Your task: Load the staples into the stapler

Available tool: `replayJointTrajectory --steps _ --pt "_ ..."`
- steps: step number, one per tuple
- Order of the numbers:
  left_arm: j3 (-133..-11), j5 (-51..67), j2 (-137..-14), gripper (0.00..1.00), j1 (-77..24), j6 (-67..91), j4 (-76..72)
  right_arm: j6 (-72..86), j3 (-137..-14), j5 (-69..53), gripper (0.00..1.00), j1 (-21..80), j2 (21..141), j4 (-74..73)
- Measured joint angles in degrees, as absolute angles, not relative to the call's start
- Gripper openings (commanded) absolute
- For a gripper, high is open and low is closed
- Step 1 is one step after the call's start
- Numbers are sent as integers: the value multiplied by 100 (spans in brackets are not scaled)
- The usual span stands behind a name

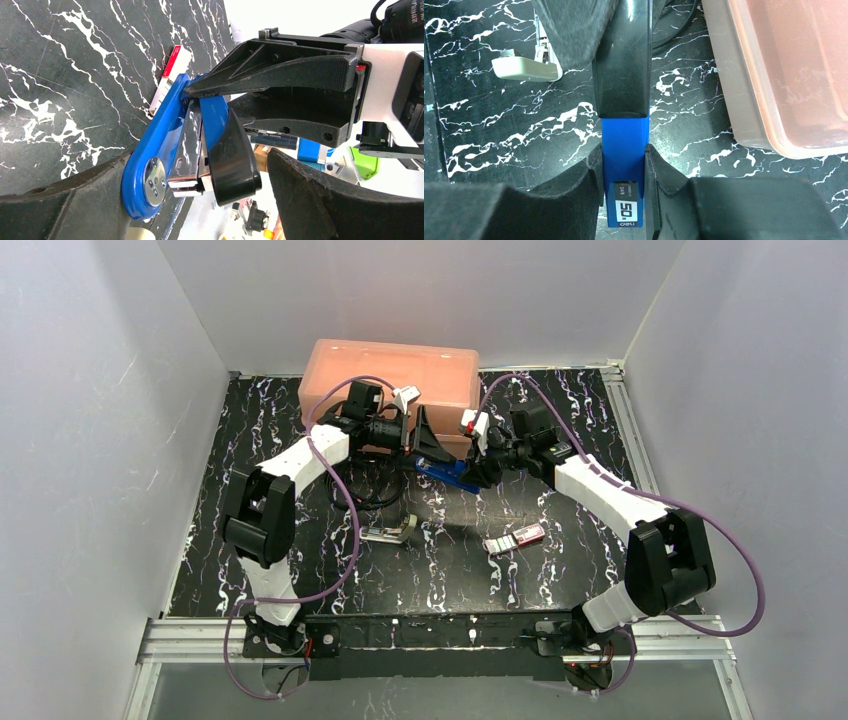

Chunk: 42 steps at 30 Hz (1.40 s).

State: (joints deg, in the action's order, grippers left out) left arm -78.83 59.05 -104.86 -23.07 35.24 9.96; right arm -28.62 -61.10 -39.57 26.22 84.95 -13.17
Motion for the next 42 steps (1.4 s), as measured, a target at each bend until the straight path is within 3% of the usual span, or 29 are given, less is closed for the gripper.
replayJointTrajectory --steps 6,9,10,12,13,24,29,34,37,42 --pt "-7891 5892 -10486 79 -2351 3564 1007 -2862 -6171 -3938 1 2628 8495 -1315" --pt "-7891 5878 -10486 68 -2355 3553 1013 -2864 -6173 -3938 1 2628 8495 -1315" --pt "-7891 5867 -10486 59 -2353 3553 1013 -2864 -6173 -3940 1 2628 8495 -1313" --pt "-7891 5863 -10486 6 -2353 3566 1007 -2864 -6173 -3922 1 2628 8495 -1315" --pt "-7891 5902 -10486 0 -2355 3597 985 -2858 -6173 -3896 1 2628 8495 -1339" --pt "-7846 5900 -10481 0 -2390 3809 766 -2869 -6171 -3835 1 2637 8497 -1352" --pt "-7846 5870 -10468 52 -2401 3682 816 -2921 -6158 -3830 1 2637 8497 -1358" --pt "-7846 5592 -10361 82 -2445 3138 1184 -3116 -6128 -3889 1 2635 8477 -1380" --pt "-7846 5457 -10254 91 -2473 2746 1431 -3225 -6128 -3830 1 2604 8434 -1485" --pt "-7848 5164 -9972 92 -2469 2099 1817 -3463 -6045 -3695 1 2506 8326 -1721"
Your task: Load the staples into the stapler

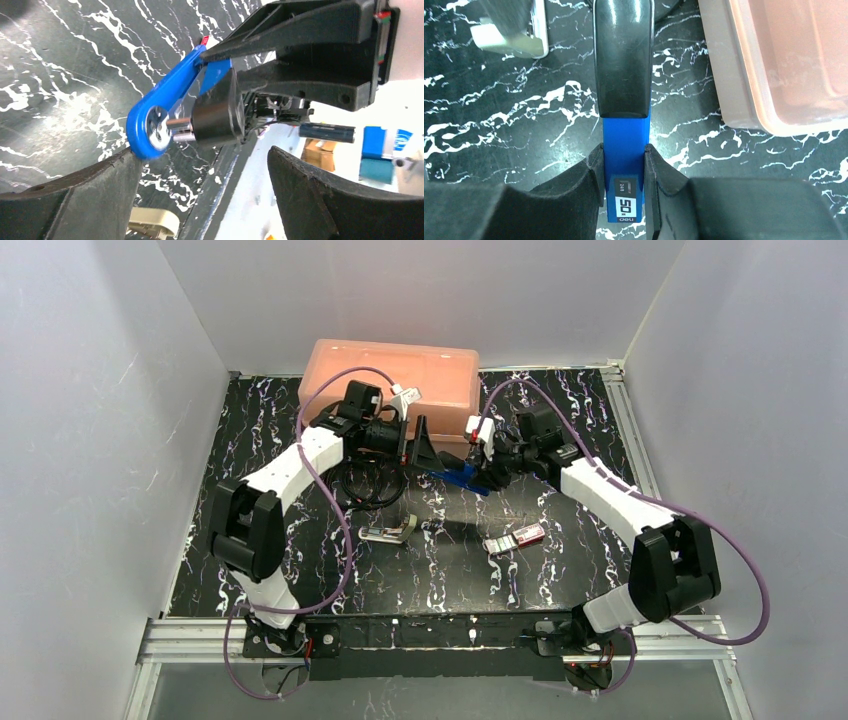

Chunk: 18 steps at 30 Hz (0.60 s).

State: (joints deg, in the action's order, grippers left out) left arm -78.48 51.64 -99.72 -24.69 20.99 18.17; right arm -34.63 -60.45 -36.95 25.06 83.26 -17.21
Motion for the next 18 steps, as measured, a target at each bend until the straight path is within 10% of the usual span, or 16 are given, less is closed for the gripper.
replayJointTrajectory --steps 18 --pt "-7395 3898 -8278 95 -1944 -711 3116 -5310 -5907 -2786 2 2287 9727 -2613"
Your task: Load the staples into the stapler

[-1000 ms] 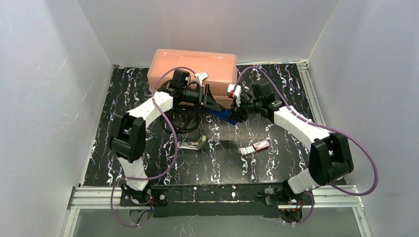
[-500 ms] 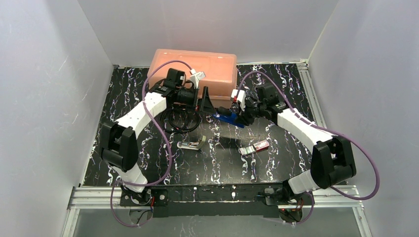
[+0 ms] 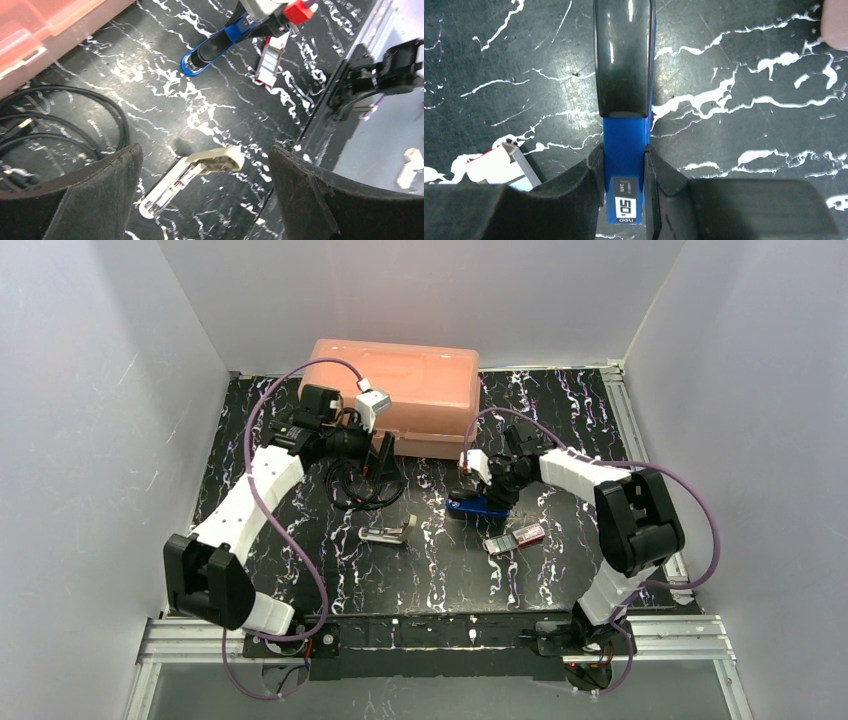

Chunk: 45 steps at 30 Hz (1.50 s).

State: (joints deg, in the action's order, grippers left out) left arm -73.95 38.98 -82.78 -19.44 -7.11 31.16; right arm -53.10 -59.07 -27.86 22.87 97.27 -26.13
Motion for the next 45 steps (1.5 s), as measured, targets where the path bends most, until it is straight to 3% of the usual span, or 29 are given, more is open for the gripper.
replayJointTrajectory --steps 3,5,10,16,22,29,40,45 --pt "-7240 3750 -8055 98 -1815 -1131 3186 -5673 -6224 -2788 7 2287 9929 -2827" --pt "-7122 3640 -7942 99 -1745 -1415 3221 -5887 -6405 -2753 18 2287 10064 -2899" --pt "-6685 3430 -7679 99 -1656 -2167 3269 -6173 -6766 -2700 63 2287 10342 -3201" --pt "-6049 3330 -7491 99 -1441 -2867 3280 -5970 -6847 -2786 82 2290 10339 -3197" --pt "-5830 3347 -7474 99 -1079 -3146 3179 -5216 -6733 -3013 81 2451 9590 -2742" --pt "-5400 3385 -7452 95 -784 -3741 3026 -4018 -6066 -3286 79 3428 8672 -1649" --pt "-5395 3339 -7463 98 -593 -3868 2869 -2926 -5743 -3433 79 4386 9080 -469" --pt "-5395 3293 -7463 98 -593 -3760 2823 -2744 -5741 -3374 74 4722 9290 -115"
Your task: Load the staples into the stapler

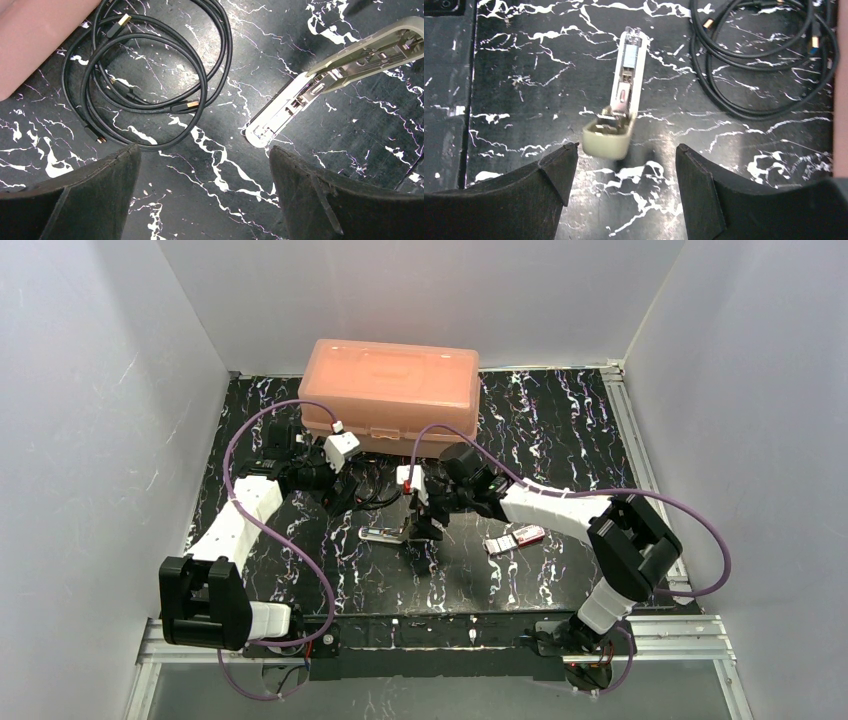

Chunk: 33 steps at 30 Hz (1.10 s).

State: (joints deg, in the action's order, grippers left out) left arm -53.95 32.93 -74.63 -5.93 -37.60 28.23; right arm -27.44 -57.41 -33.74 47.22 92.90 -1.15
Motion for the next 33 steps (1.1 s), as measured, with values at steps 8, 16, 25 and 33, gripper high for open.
replayJointTrajectory --steps 8,16,25,33 --pt "-5395 3247 -7461 98 -582 -3651 2749 -2545 -5741 -3249 45 4954 9341 60" --pt "-5395 3236 -7461 98 -582 -3680 2735 -2370 -5741 -3159 58 4954 9343 56" --pt "-5395 3238 -7456 98 -582 -3688 2731 -2241 -5739 -3120 54 4954 9360 58" --pt "-5395 3236 -7456 98 -582 -3688 2703 -2248 -5758 -3124 29 4952 9426 -8"
